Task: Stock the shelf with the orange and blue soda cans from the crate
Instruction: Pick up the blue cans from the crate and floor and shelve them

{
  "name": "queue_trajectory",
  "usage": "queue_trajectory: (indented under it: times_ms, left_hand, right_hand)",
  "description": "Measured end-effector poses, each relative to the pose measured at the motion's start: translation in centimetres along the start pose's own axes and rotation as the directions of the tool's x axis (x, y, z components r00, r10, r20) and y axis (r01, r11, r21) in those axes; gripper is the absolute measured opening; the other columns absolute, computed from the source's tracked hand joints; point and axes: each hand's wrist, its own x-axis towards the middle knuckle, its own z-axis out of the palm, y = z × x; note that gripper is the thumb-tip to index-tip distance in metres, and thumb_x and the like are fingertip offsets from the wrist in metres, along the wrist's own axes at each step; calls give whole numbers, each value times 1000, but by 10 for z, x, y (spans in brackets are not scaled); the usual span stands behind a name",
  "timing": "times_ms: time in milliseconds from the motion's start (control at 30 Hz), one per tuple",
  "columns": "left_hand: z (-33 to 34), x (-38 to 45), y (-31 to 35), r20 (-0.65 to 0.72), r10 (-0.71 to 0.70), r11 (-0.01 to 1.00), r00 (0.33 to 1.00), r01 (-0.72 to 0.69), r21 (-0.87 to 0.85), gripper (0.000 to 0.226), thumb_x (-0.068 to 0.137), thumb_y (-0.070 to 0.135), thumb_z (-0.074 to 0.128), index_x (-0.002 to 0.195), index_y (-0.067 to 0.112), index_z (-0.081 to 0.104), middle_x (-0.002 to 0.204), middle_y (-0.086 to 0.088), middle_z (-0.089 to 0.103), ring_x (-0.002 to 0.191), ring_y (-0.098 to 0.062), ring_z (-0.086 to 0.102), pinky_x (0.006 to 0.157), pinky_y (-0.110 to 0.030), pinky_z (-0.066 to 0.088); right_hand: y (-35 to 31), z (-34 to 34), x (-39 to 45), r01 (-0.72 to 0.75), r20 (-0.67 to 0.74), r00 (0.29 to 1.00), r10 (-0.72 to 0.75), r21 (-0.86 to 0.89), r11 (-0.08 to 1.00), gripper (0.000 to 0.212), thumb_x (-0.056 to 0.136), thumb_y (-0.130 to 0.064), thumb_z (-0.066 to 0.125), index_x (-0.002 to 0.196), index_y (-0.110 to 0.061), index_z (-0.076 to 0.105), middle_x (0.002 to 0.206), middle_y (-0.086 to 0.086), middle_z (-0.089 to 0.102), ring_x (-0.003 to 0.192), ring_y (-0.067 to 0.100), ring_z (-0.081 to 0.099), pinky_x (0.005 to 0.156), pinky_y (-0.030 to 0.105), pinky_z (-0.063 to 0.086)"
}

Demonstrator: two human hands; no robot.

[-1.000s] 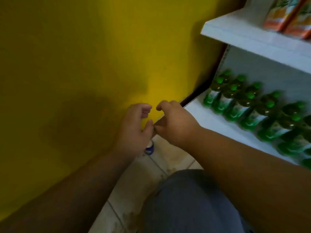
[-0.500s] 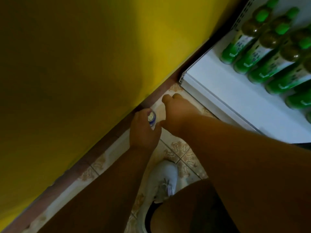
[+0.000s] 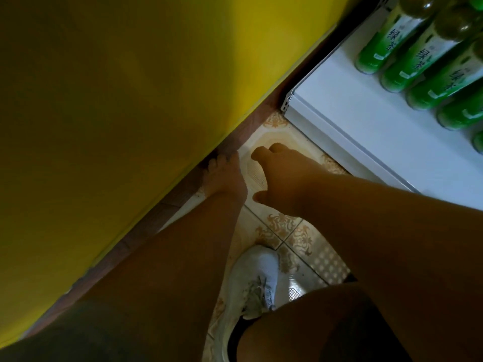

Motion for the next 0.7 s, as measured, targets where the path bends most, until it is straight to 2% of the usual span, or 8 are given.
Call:
queue_trajectory:
  times_ms: [167,300,333,400,467,533,633,700]
  left_hand:
    - [11,8,-3,71,17,998,997,-22,60,69,93,24,57,152,22,21,156,-13,20,140,-37,24,105,-48,38]
    - [11,4,-6,39,9,998,999,-11,59,68,91,32,62,149,23,28,150,-16,24,135,-39,30,101,-47,41]
    - [11,0,-8,15,-10,1000,1000,11,-8,69,89,36,65,148,23,31,149,-16,26,133,-38,33,101,-47,41]
    - [8,-13,-10,-40,-122,942,992,104,-318,69,81,38,73,140,22,43,143,-16,35,125,-37,41,97,-45,43]
    - [2,-30,-7,-96,-249,740,964,126,-660,62,73,29,79,129,19,53,133,-13,45,114,-33,50,89,-40,48]
    - [-12,-49,1,-92,-334,493,938,91,-865,50,73,21,77,119,20,57,123,-6,51,104,-24,57,82,-34,51]
    - [-44,-78,15,16,-360,90,933,52,-995,30,77,18,72,100,29,58,116,-4,60,97,-23,67,74,-35,58]
    - [-69,-97,23,53,-341,-77,939,28,-997,27,73,23,66,99,28,60,110,-6,65,90,-22,69,66,-33,56]
  right_hand:
    - [2,-1,4,-11,11,1000,11,12,1000,68,90,-39,68,146,-20,34,132,10,45,114,29,55,79,33,46]
    - [3,0,5,-5,39,999,5,21,1000,71,92,-40,65,149,-20,29,136,12,44,116,29,54,83,32,44]
    - [4,-1,4,-11,43,999,10,31,999,71,93,-40,64,151,-20,28,137,12,44,118,29,54,84,32,43]
    - [7,-5,2,-43,38,998,41,53,998,68,94,-37,63,150,-20,28,137,11,44,119,30,53,88,33,44]
    - [9,-11,0,-70,18,997,69,60,996,67,94,-32,65,149,-20,30,134,11,45,117,31,54,88,35,45]
    - [10,-19,-5,-85,-14,996,85,55,995,69,91,-26,68,149,-19,31,132,12,46,114,31,55,86,36,47]
    - [7,-29,-20,-94,-41,994,98,99,991,75,85,-23,73,148,-20,33,133,12,46,113,29,55,82,33,45]
    - [5,-35,-35,-95,-66,991,118,273,957,72,84,-26,74,147,-21,38,132,10,47,112,27,55,83,31,45]
